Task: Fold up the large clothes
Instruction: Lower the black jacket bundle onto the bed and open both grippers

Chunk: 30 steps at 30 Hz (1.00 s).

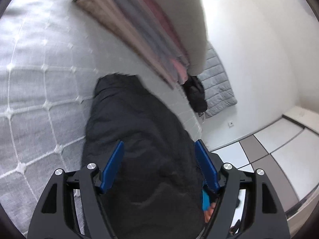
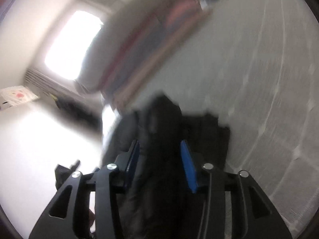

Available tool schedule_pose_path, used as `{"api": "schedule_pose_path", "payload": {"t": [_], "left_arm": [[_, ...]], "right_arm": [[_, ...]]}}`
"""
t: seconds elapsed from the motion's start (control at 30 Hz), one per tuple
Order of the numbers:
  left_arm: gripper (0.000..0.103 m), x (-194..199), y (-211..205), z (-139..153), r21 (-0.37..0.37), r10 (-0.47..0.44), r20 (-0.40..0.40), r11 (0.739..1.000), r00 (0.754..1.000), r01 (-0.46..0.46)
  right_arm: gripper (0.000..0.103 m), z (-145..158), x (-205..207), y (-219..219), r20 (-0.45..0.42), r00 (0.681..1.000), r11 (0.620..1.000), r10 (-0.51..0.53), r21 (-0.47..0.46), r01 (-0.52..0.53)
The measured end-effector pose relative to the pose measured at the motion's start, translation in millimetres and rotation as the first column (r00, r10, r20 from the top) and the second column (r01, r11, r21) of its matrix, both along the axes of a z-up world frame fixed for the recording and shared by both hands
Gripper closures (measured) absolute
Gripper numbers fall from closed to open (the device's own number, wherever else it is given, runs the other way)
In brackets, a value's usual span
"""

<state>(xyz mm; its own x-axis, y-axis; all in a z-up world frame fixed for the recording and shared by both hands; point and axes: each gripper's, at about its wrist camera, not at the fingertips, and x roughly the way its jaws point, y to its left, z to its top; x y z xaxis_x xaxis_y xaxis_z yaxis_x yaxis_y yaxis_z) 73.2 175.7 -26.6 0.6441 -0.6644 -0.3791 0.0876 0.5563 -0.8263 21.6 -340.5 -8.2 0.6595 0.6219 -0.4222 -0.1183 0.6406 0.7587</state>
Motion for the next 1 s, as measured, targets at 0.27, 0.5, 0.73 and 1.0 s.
{"api": "schedule_pose_path", "payload": {"t": [0.27,0.5,0.73,1.0], "left_arm": [[0.029,-21,-40,31,0.164,-0.149,0.135,0.978,0.979,0.126],[0.026,-15,-81,11,0.392,-0.212,0.004,0.900,0.977,0.193],[0.023,-44,-90,30,0.562,-0.142,0.096,0.825,0.985,0.064],[0.015,-82,-91,26,0.628,-0.100,0.087,0.778,0.991,0.023]], "right_arm": [[0.048,-19,-15,59,-0.087,0.969,0.964,0.232,-0.112,-0.241],[0.051,-30,-6,65,-0.189,0.963,0.950,0.192,-0.212,-0.231],[0.038,27,-79,91,0.061,0.988,0.922,0.142,-0.371,-0.110],[0.038,-33,-63,107,-0.183,0.975,0.876,0.123,-0.442,-0.194]]}}
